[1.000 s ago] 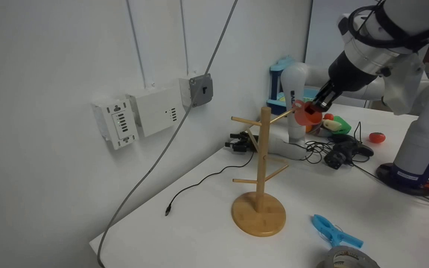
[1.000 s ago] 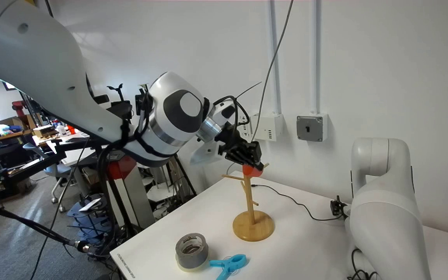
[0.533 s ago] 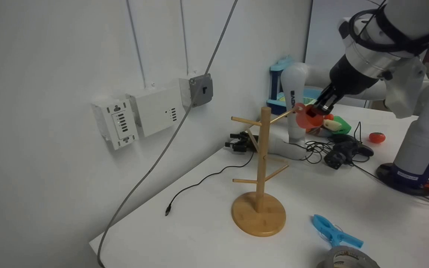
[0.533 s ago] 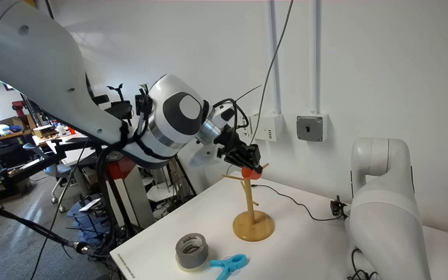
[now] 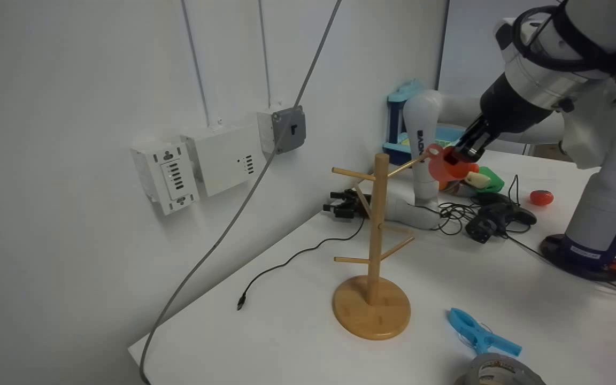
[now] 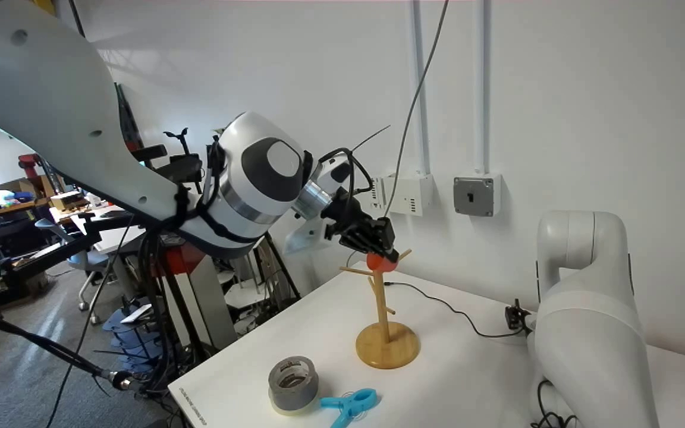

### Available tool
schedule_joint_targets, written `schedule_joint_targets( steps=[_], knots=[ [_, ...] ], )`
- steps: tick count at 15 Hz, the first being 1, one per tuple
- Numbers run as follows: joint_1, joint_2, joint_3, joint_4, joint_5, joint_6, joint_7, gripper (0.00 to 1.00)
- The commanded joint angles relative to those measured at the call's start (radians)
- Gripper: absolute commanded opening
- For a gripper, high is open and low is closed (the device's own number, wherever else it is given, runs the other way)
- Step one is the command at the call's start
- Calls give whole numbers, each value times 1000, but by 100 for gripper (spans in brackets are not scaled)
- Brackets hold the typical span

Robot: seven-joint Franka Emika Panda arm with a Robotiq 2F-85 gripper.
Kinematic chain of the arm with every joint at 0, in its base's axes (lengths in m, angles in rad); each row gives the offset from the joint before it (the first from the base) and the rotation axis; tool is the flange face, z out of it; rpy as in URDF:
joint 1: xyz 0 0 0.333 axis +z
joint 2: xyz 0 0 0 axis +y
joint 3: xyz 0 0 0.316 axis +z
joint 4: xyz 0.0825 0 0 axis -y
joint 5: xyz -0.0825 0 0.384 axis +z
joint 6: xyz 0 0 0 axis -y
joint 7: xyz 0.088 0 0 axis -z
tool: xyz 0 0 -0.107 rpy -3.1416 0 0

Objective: Take the orange cup and hang it on the object

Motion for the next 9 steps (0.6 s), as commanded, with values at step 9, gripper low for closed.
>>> schedule_joint_targets(
  steps=[9],
  knots=[
    [9,-39,28,-24,-40,-12,47,2]
  ],
)
